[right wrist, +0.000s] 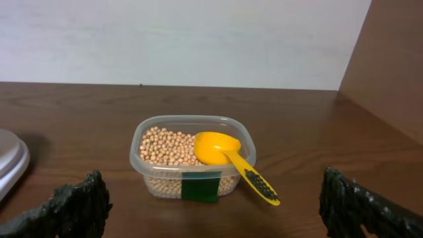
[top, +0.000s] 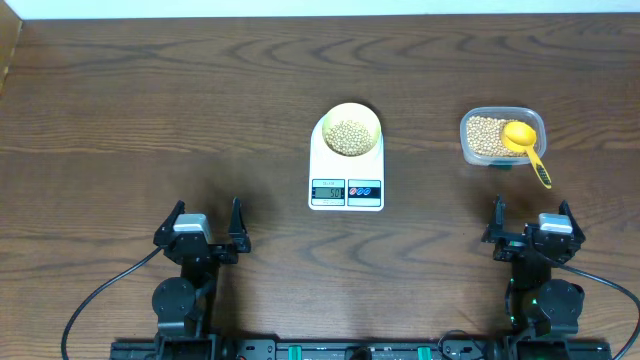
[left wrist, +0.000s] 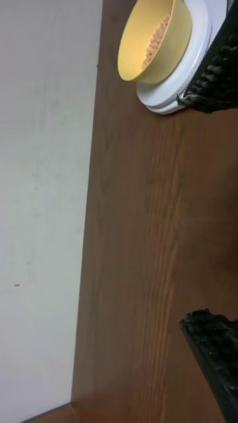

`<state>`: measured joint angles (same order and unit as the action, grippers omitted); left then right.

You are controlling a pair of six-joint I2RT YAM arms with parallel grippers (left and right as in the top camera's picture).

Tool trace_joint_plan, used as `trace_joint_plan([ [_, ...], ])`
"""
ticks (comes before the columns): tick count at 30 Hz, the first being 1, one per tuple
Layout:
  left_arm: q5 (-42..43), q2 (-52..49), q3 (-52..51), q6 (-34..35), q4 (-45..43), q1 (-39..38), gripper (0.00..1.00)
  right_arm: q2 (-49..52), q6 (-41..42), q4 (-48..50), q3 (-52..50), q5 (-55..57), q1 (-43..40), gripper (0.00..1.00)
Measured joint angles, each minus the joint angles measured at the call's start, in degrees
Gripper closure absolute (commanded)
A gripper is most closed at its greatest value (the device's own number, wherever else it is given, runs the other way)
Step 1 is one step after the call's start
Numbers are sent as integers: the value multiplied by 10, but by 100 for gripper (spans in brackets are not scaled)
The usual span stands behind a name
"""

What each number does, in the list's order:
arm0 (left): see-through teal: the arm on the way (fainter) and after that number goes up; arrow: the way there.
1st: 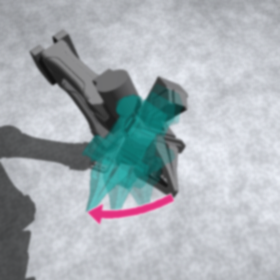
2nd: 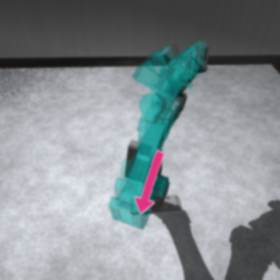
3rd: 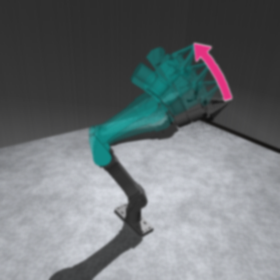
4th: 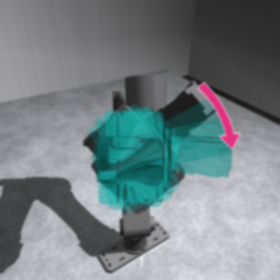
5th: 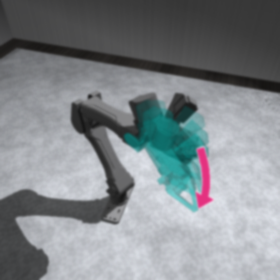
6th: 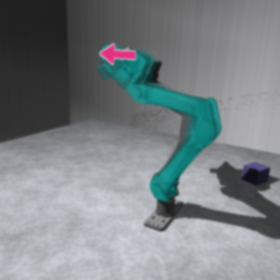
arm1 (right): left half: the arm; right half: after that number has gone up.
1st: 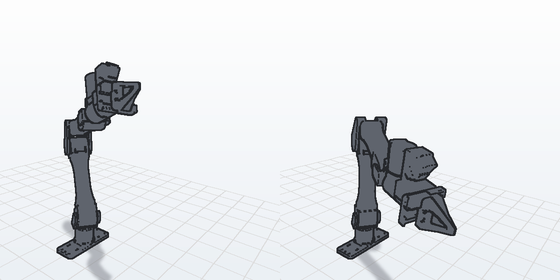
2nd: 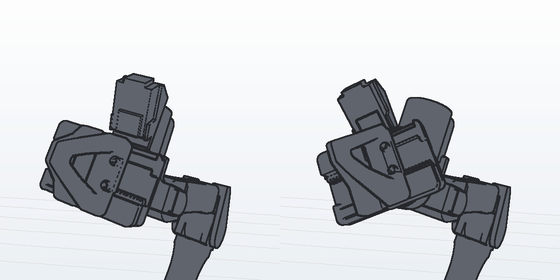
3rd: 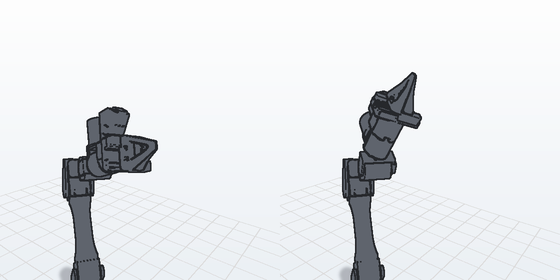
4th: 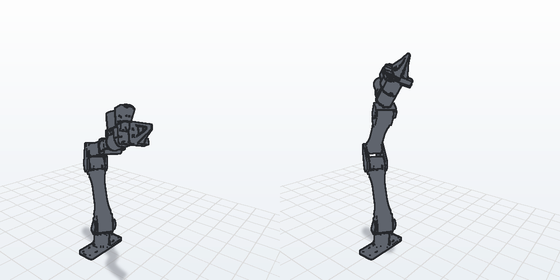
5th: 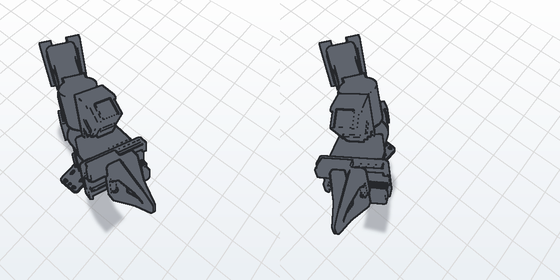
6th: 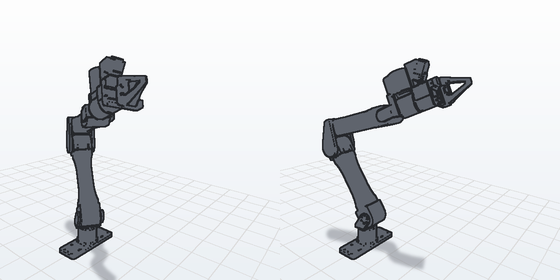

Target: Scoop item into bowl and weigh 50g on scale

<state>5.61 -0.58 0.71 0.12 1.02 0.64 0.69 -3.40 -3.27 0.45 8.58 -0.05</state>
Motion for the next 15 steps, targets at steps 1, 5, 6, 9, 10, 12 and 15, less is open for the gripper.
trace_joint_plan([
  [1,0,0,0,-2,0,0,2,0,0,0,0,0,0,1],
  [5,0,0,0,-20,0,0,2,0,0,0,0,0,0,1],
  [6,0,0,0,-26,0,0,2,0,0,0,0,0,0,1],
  [9,0,0,0,-37,1,0,2,0,0,0,0,0,0,1],
  [10,0,0,0,-39,0,0,2,0,0,0,0,0,0,1],
  [12,0,0,0,-44,1,0,2,0,0,0,0,0,0,1],
  [15,0,0,0,-47,1,0,2,0,0,0,0,0,0,1],
])
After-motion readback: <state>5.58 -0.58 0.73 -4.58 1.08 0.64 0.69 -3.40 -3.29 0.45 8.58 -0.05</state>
